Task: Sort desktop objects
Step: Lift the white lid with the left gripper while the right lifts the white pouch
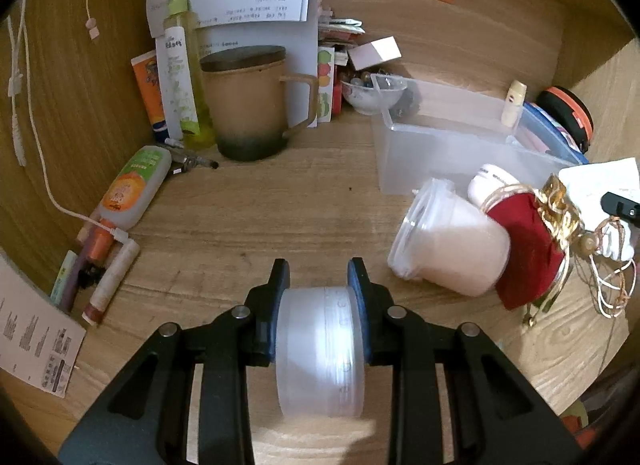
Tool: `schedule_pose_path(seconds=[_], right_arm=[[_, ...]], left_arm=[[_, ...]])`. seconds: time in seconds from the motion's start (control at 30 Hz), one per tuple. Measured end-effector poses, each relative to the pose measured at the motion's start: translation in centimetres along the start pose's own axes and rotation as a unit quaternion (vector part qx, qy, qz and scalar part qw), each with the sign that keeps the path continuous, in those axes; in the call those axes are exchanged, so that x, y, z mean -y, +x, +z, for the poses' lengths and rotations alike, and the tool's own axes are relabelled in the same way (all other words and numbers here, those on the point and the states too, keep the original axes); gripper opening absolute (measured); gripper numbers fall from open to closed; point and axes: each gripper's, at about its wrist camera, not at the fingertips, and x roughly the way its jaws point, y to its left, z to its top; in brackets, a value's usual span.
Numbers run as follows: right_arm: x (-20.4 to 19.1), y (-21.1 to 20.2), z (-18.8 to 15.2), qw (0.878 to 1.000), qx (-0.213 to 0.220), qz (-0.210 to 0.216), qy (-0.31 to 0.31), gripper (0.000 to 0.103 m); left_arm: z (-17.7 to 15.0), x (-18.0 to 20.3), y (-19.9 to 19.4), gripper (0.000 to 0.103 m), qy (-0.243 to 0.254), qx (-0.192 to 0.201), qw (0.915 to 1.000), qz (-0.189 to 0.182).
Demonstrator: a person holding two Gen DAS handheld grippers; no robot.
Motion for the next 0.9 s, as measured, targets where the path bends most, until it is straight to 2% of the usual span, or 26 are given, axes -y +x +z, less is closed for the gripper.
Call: schedule_pose_path(seconds=[0.27, 0.4, 0.57, 0.7, 0.73, 0.87, 0.9], right_arm=[[1.5, 3.3, -1.0, 0.997, -0.074, 0.026, 0.018, 0.031], [1.5, 4.1, -0.6, 0.996, -0.083, 0.032, 0.005, 0.033], [0.8, 5.8, -0.4, 0.993, -0.108, 0.032, -0.024, 0.044], [1.1, 7.2, -0.4, 0.991, -0.127, 0.046, -0.019, 0.047], [1.2, 7.4, -0.4, 0.991, -0.127, 0.049, -0.014, 0.047], [1.0, 6.2, -0.1, 0.995, -0.094, 0.039, -0.023, 0.030], [0.9, 5.8, 0.0, 0.995, -0.085, 0.038, -0.025, 0.029]], left_arm=[[-1.6, -0.6, 1.8, 0.033, -0.002, -0.046, 0.9989, 0.001], [-1.8, -0.4, 1.9, 0.033, 0.001, -0.043, 0.9990, 0.014], [-1.9, -0.1, 1.7, 0.029, -0.003, -0.033, 0.9991, 0.026], [-1.7, -0.3, 1.7, 0.029, -0.014, -0.030, 0.9992, 0.024], [-1.6, -0.3, 1.5, 0.029, -0.018, -0.027, 0.9993, 0.021], [-0.9, -0.2, 0.6, 0.029, -0.024, -0.008, 0.9996, 0.015], [-0.6, -0.2, 0.4, 0.029, -0.025, -0.003, 0.9996, 0.014]])
